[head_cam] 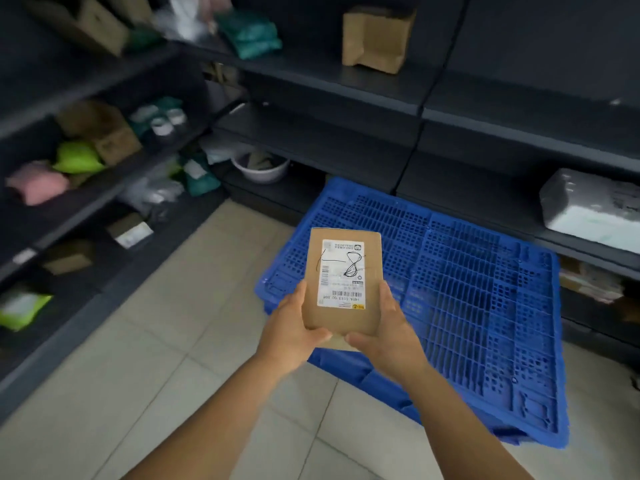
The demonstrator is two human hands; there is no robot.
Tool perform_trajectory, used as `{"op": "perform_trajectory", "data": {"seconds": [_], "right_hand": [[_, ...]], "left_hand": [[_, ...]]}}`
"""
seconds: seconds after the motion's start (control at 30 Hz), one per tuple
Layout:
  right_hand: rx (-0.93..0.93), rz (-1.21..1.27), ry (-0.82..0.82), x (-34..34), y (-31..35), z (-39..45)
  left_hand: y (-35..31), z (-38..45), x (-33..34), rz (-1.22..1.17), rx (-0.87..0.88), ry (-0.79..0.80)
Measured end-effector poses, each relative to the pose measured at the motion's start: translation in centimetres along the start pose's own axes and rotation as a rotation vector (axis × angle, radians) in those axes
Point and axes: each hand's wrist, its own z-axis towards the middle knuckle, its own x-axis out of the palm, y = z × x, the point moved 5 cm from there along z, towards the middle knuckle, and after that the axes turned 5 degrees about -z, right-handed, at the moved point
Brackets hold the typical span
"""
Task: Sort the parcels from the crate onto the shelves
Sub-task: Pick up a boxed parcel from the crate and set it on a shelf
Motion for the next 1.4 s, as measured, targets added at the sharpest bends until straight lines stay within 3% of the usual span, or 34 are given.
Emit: {"op": "perform_trajectory", "data": {"seconds": [0.4,0.83,1.03,1.4], "right_hand": [[-0.313,-0.120,0.203,18.4,23.2,-2.2],[-0.544,-0.230,0.512,35.7,38.1,-4.3],[-0.605,-0.255,0.618,42.3,43.8,-1.0],[-0.649,-0.396,0.789,54.9,52.7,12.6]], "left_hand": [[13.5,-9.9,-24.4,-0.102,-0.132,-0.357],[26.3,-18.2,-38.0,-0.242,-0.344,-0.647],[31.3,-16.5,-43.5,-0.287,-0.405,-0.718],[41.3,-3.9,-53.8,-0.331,-0.507,-0.708]]}}
